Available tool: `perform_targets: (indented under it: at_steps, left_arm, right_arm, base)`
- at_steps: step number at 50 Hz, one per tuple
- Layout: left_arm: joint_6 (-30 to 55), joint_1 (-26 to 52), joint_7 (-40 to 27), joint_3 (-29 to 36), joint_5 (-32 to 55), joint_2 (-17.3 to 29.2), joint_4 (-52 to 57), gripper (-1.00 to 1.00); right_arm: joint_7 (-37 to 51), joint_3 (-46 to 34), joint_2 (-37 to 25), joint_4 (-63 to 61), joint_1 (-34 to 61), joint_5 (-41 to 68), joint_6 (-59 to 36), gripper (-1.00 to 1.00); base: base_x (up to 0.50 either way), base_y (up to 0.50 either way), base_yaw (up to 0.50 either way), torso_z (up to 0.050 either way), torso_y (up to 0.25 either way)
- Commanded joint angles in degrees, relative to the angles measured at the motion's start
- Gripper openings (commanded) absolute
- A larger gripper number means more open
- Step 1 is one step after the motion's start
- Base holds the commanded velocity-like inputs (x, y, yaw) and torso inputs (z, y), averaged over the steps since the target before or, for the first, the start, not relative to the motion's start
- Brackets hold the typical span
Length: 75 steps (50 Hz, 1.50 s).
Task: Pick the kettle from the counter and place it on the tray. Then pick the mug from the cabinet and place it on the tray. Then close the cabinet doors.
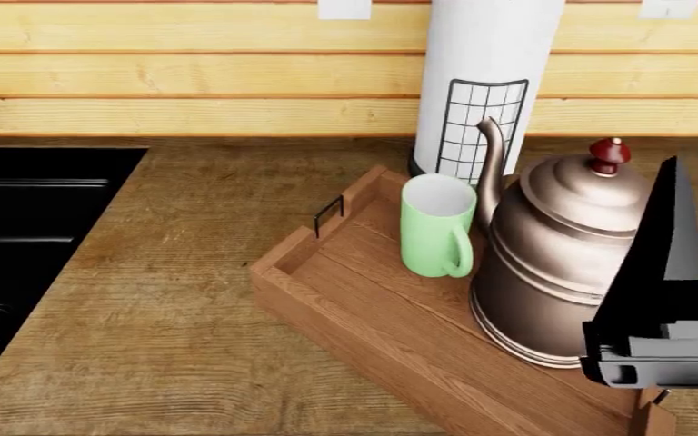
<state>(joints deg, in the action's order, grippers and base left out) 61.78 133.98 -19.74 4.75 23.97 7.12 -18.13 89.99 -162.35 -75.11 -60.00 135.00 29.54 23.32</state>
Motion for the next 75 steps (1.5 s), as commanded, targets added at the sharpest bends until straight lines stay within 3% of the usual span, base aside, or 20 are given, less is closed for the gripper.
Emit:
perform_targets:
  at_steps: [1, 20, 37, 54, 59, 66, 75]
  left_arm:
    - [-4.58, 1.02, 3.09, 2.96, 20.35, -7.12, -2.96, 1.0]
    - [-3.43, 1.01, 4.5, 4.36, 32.55, -7.11, -8.74, 1.0]
    - [-5.87, 1.01, 8.27, 13.0, 35.95, -7.11, -13.53, 1.0]
    - [-9.96, -0.76, 11.72, 31.71, 28.89, -6.93, -23.63, 1.0]
    - [-17.41, 0.9, 12.48, 44.14, 32.43, -7.09, -30.81, 1.0]
    - [-22.32, 0.75, 11.48, 56.63, 39.06, -7.09, -34.9, 1.0]
    - [-25.17, -0.88, 9.72, 65.71, 42.65, -6.98, -34.4, 1.0]
  right_arm:
    - [-0.02, -5.72, 0.17, 0.0, -0.01, -7.93, 2.66, 1.0]
    - [-0.02, -4.87, 1.06, 0.0, -0.01, -7.45, 2.04, 1.0]
    - [-0.02, -5.2, 1.74, 0.0, -0.01, -7.57, 1.87, 1.0]
    - [-0.01, -6.58, 1.33, 0.0, -0.01, -8.42, 1.5, 1.0]
    - [-0.01, -7.77, 1.83, 0.0, -0.01, -8.74, 1.62, 1.0]
    - [-0.01, -10.03, 1.48, 0.0, -0.01, -10.45, 2.38, 1.0]
    - [-0.01, -11.77, 1.12, 0.0, -0.01, -11.87, 3.13, 1.0]
  base:
    - [0.0, 0.0, 0.0, 0.0, 0.0]
    - [0.0, 0.0, 0.0, 0.0, 0.0]
    - [0.0, 0.0, 0.0, 0.0, 0.0]
    - [0.0, 0.0, 0.0, 0.0, 0.0]
    - [0.0, 0.0, 0.0, 0.0, 0.0]
    - [0.0, 0.0, 0.0, 0.0, 0.0]
    - [0.0, 0.0, 0.0, 0.0, 0.0]
